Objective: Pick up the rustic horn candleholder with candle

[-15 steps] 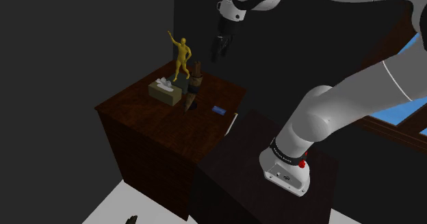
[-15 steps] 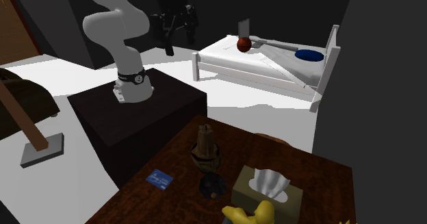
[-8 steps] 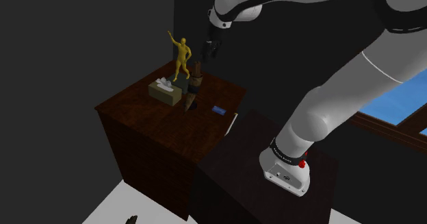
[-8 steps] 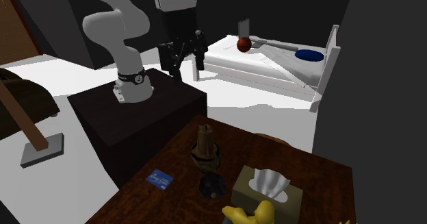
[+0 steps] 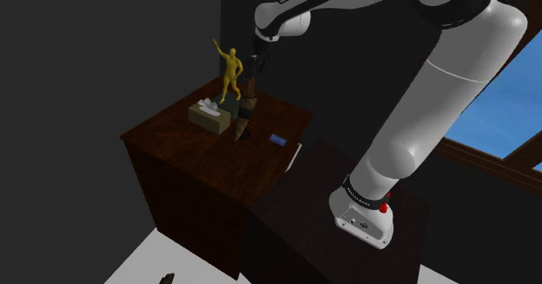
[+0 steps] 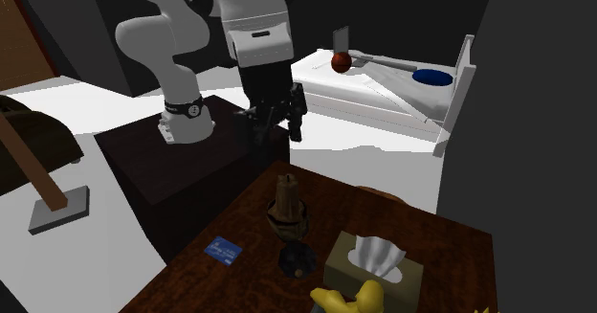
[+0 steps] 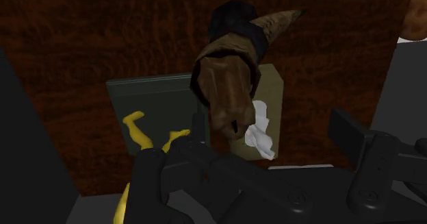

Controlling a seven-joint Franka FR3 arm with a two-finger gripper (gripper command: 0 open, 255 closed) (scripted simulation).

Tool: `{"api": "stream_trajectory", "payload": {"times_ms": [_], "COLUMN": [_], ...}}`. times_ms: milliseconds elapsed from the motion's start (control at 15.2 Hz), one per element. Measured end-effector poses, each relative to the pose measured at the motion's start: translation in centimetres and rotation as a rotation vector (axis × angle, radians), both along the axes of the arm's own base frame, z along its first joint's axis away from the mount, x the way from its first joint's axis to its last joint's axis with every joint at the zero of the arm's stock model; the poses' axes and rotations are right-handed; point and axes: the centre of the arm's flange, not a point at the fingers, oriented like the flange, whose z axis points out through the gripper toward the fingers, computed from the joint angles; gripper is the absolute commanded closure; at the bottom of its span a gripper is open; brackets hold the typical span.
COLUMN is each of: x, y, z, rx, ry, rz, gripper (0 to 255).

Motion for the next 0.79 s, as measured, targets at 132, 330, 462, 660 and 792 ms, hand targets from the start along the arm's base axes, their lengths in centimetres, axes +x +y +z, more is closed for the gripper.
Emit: {"api": "stream_trajectory", "payload": {"times_ms": [132, 330, 462, 660, 792], "x": [1.7, 2.3, 2.4, 2.5, 2.5], "y": [-1.1, -1.2, -1.3, -1.4, -1.4], "z": [-1.0, -2.3, -3.5, -5.0, -5.3], "rx": [-0.005, -0.007, -0.007, -0.007, -0.007], "ry": [-0.011, -0.016, -0.016, -0.016, -0.016], "rz": [-0.002, -0.002, -0.002, -0.002, -0.002], "gripper": [0, 0, 0, 0, 255]}}
